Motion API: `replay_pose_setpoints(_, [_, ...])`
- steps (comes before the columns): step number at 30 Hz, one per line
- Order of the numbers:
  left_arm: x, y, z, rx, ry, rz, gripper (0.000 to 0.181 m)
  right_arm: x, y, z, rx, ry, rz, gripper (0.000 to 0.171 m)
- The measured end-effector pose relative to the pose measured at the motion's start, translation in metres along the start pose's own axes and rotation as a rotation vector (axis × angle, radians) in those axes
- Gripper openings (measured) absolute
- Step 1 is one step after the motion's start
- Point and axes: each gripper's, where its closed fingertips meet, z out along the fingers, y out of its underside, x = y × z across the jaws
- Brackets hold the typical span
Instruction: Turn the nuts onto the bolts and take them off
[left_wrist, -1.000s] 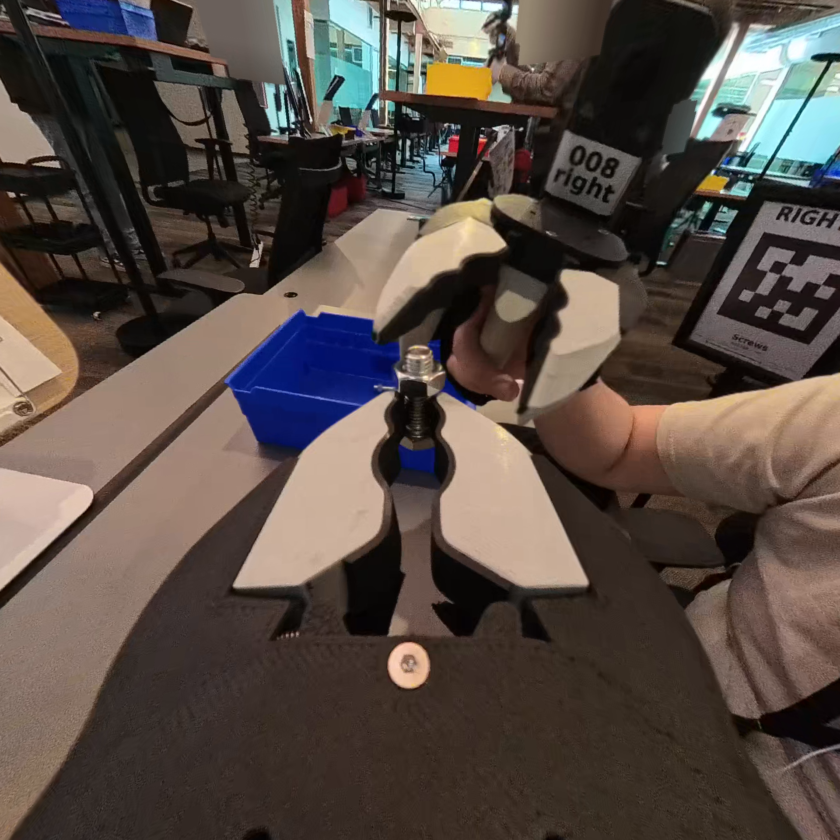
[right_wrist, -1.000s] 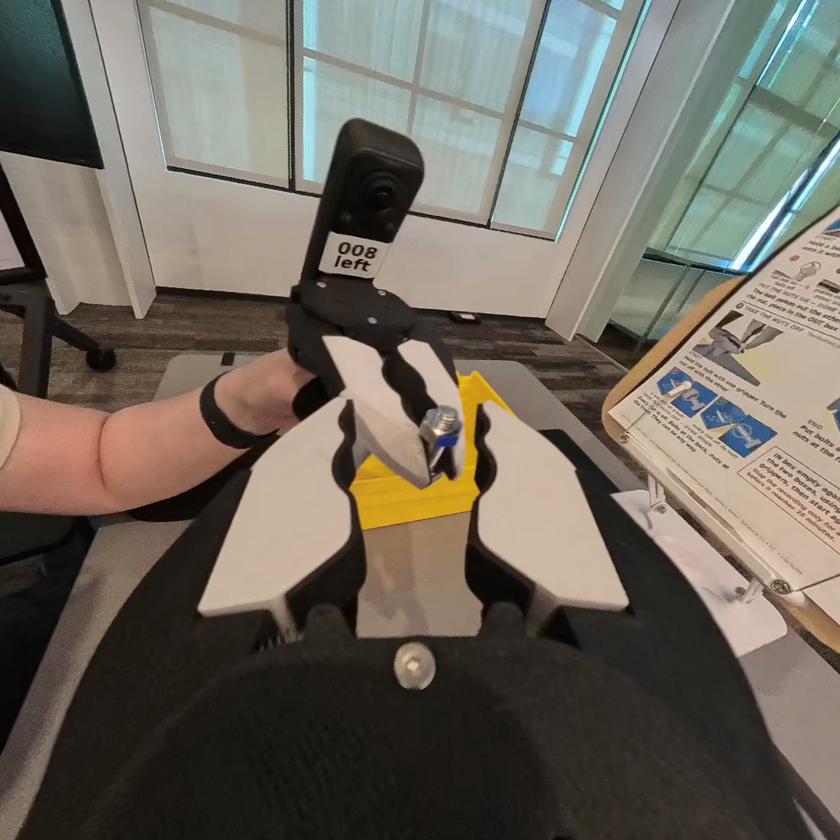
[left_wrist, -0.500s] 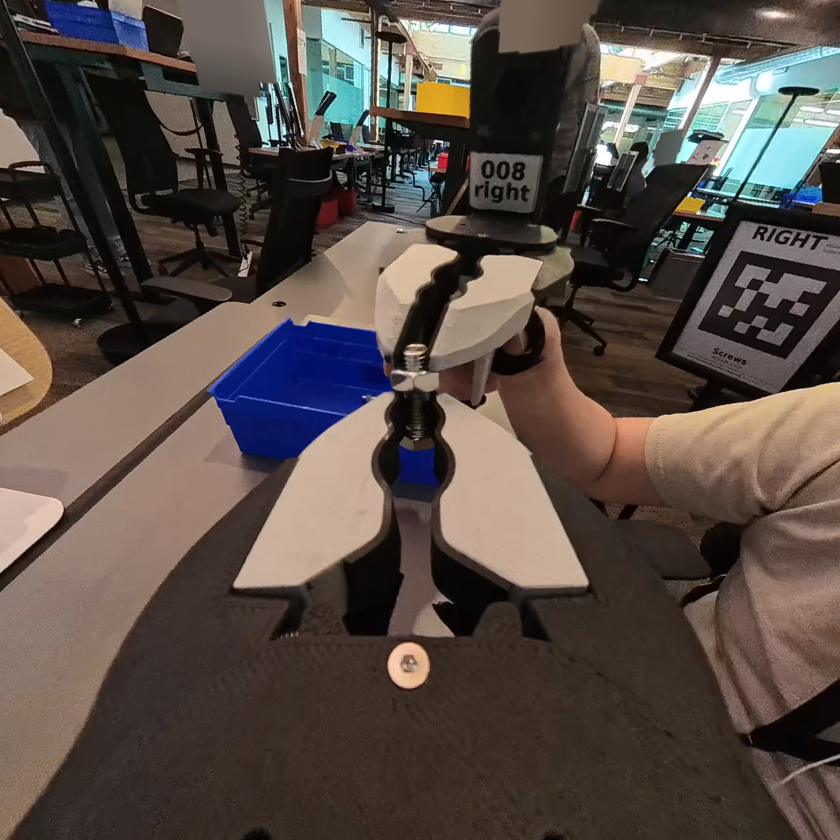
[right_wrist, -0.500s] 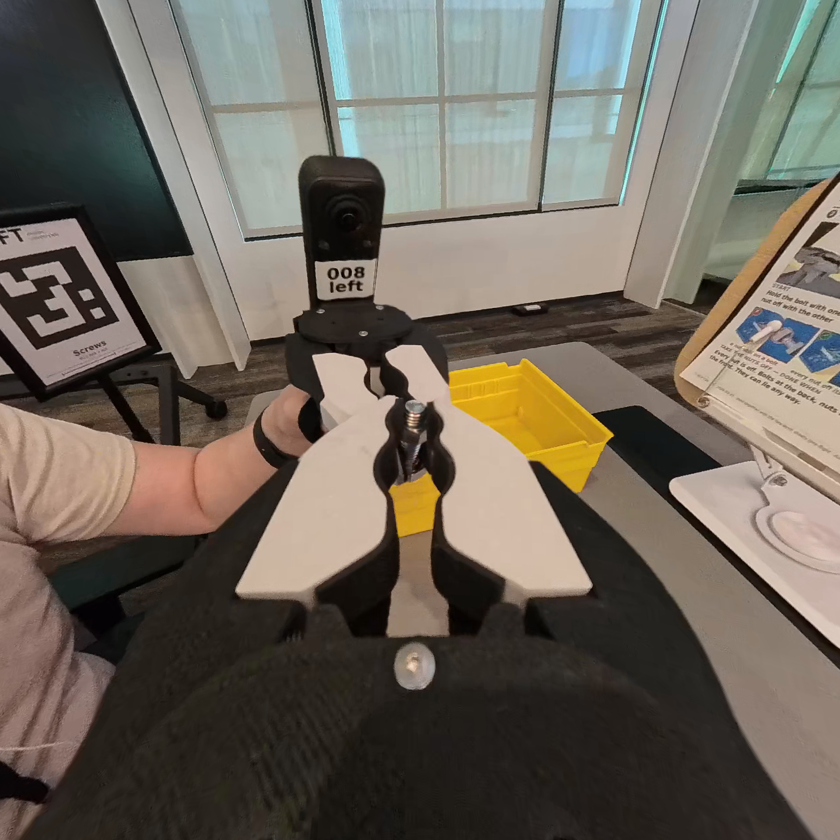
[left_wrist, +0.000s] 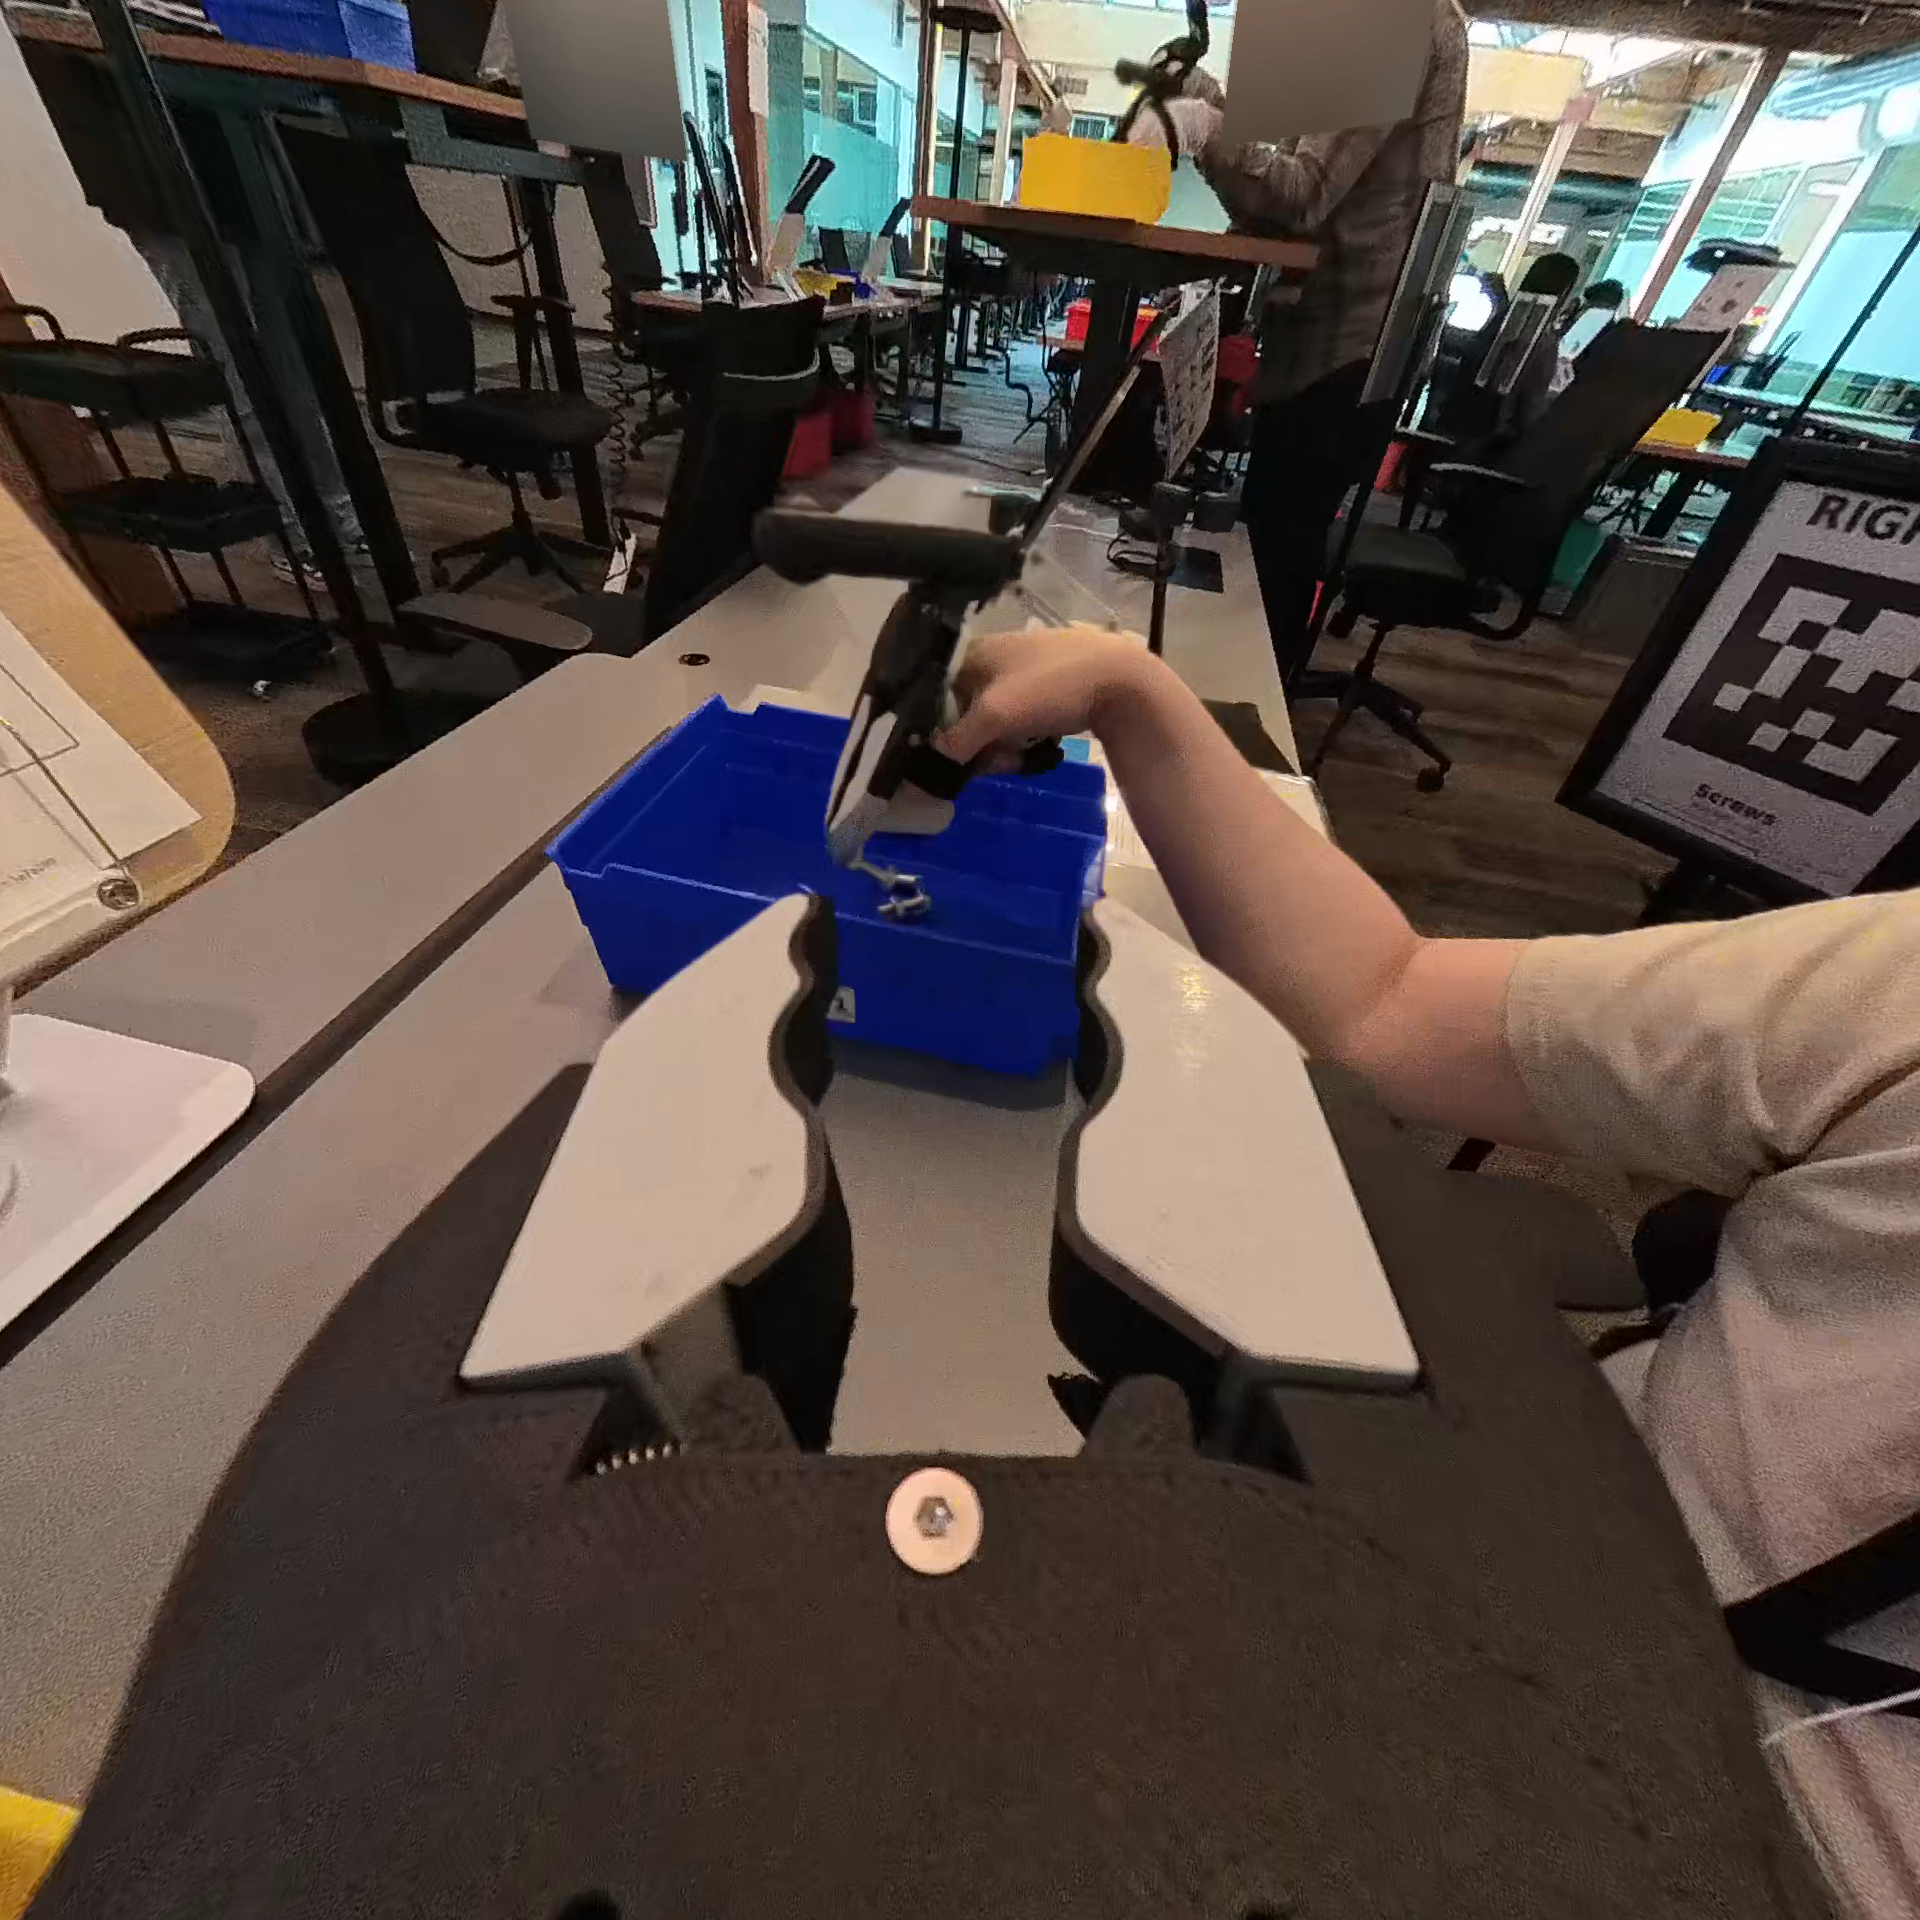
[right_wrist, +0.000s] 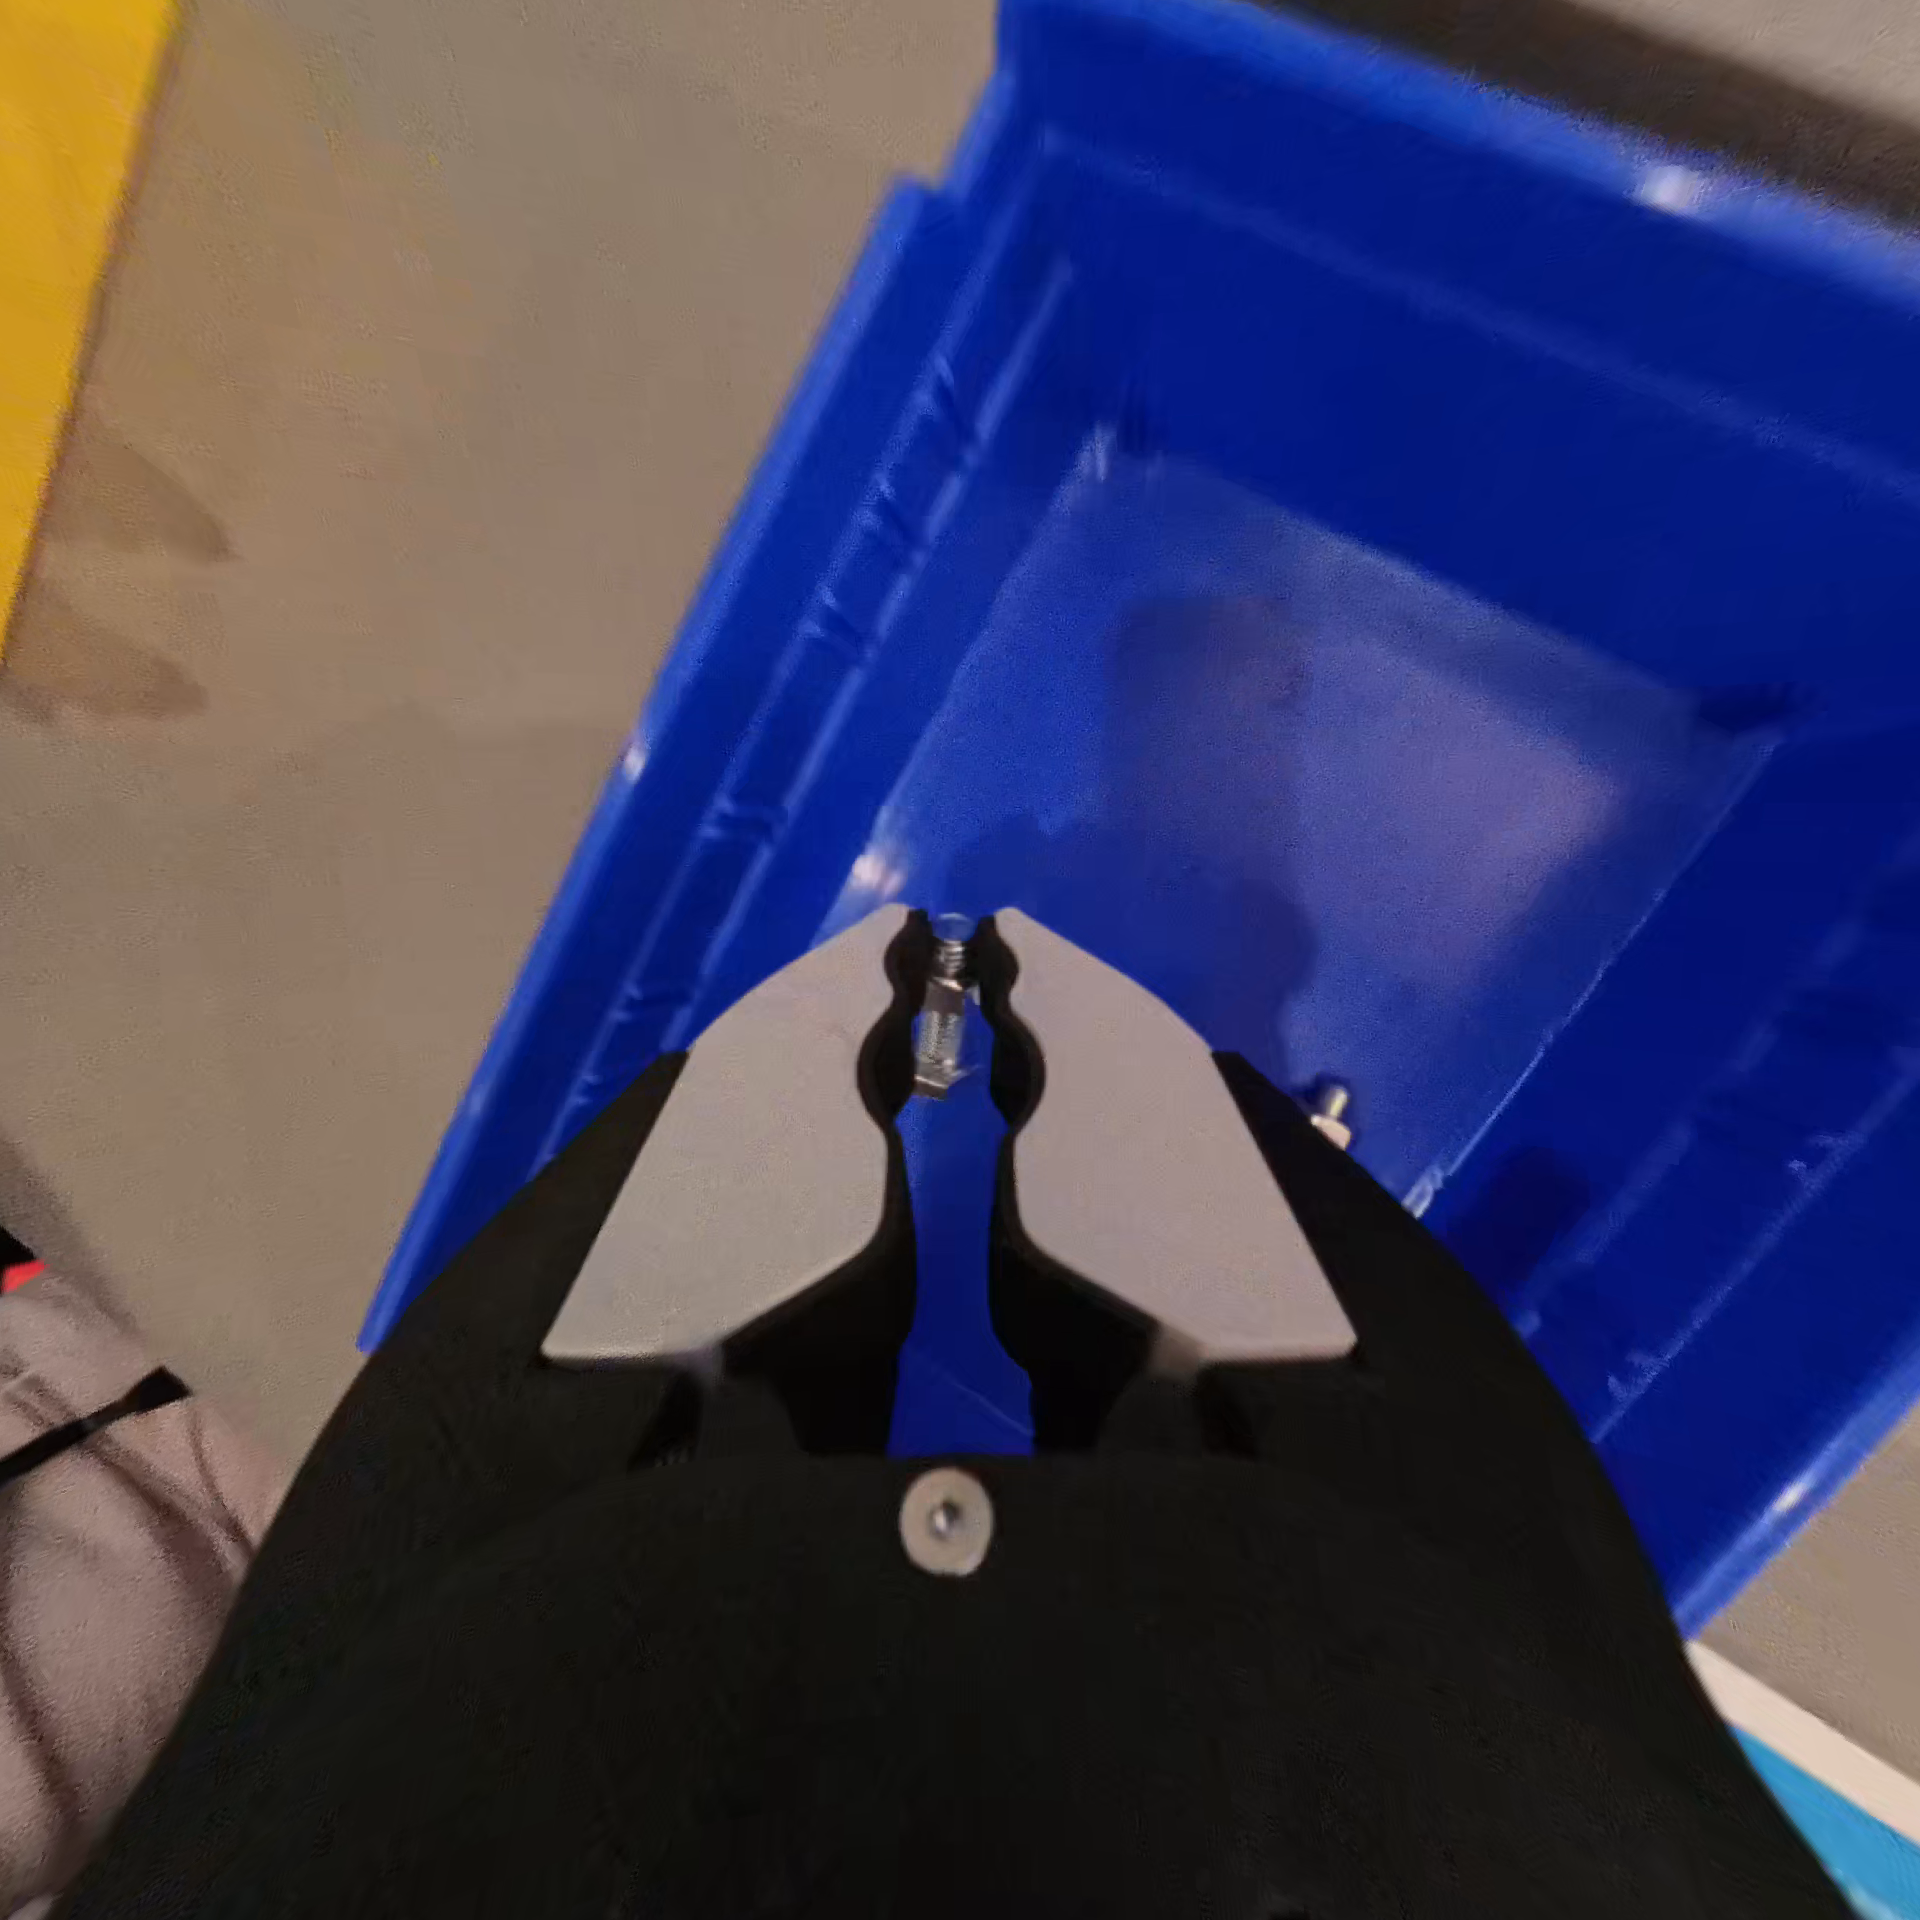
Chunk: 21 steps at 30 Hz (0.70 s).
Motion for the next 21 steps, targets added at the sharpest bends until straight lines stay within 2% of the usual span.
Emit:
replay_pose_setpoints(2, [0.000,0.004,0.004,-0.021,0.002,0.000,0.044,0.020,0.028,0.018,-0.162,0.047,0.043,0.011])
replay_pose_setpoints(4, [0.000,0.008,0.006,-0.045,0.005,-0.008,0.044,0.026,0.043,0.029,-0.253,0.052,0.066,0.011])
replay_pose_setpoints(10, [-0.010,0.008,0.000,-0.043,-0.010,-0.057,0.048,0.035,0.063,0.047,-0.389,0.067,0.056,0.011])
replay_pose_setpoints(13, [-0.023,0.007,-0.021,-0.078,-0.083,-0.026,0.048,0.037,0.060,0.047,-0.376,0.065,0.063,0.013])
replay_pose_setpoints(15, [-0.032,0.020,-0.044,-0.205,-0.146,0.008,0.040,0.034,0.053,0.043,-0.336,0.051,0.050,0.015])
replay_pose_setpoints(17, [-0.043,0.046,-0.079,-0.407,-0.267,-0.003,0.038,0.036,0.044,0.035,-0.282,0.065,0.034,0.024])
replay_pose_setpoints(21, [-0.062,0.111,-0.166,-0.794,-0.547,-0.152,0.031,0.041,0.020,0.015,-0.144,0.131,0.005,0.029])
